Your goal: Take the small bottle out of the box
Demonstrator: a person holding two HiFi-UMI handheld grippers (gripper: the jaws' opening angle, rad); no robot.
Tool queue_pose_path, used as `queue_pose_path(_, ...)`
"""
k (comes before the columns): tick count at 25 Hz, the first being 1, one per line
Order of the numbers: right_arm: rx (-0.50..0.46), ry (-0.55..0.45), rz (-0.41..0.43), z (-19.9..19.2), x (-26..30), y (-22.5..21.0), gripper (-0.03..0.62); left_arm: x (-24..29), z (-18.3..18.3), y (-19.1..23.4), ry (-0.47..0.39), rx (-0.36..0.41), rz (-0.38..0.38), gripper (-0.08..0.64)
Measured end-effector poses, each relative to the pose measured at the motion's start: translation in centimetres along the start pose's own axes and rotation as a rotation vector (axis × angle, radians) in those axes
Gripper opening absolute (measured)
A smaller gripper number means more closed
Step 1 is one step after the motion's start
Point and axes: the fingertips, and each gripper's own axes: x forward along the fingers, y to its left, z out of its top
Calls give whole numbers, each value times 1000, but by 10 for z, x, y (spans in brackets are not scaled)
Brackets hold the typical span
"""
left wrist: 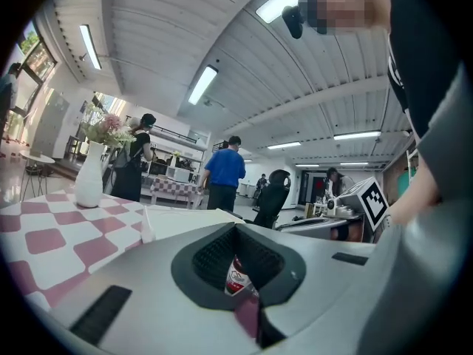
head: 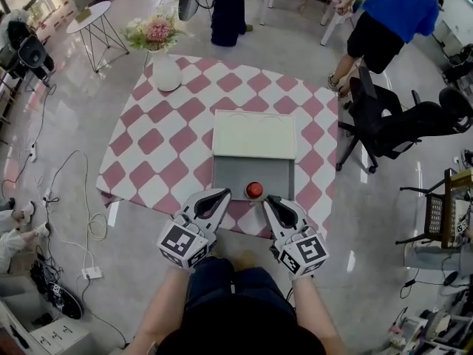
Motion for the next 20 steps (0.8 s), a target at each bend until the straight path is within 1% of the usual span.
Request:
queue_pose_path(3, -1, 5, -25, 0, 4, -4, 49, 7, 0, 4, 11, 6, -25, 8)
queue_pose_path(5, -2, 12, -34, -1, 8, -6, 78, 13, -1, 7, 18, 10, -43, 8)
queue_pose_path(8, -16, 29, -46, -3, 14, -7, 78, 21, -4, 8, 39, 15, -77, 8)
queue_pose_path(9, -22, 37, -46, -5, 16, -6, 81, 23, -5, 7, 48, 22, -89, 8)
queue_pose_path(10, -29, 45, -44, -6, 18, -5, 108, 25, -5, 5, 55, 32, -99, 8)
queue_pose_path(11, -38, 53, -44, -7, 20, -5, 115, 27, -3, 4, 58, 45, -108, 8)
queue_pose_path(14, -65, 78, -50, -10, 27, -4, 115, 31, -3, 1, 61, 73, -131, 8)
queue_pose_path(16, -75, 97, -53, -13, 32, -4, 164, 33, -5, 1, 64, 74, -145, 9)
queue_pose_path(20, -95, 118, -66, -16, 42, -5, 164, 33, -8, 8, 71, 62, -147, 8)
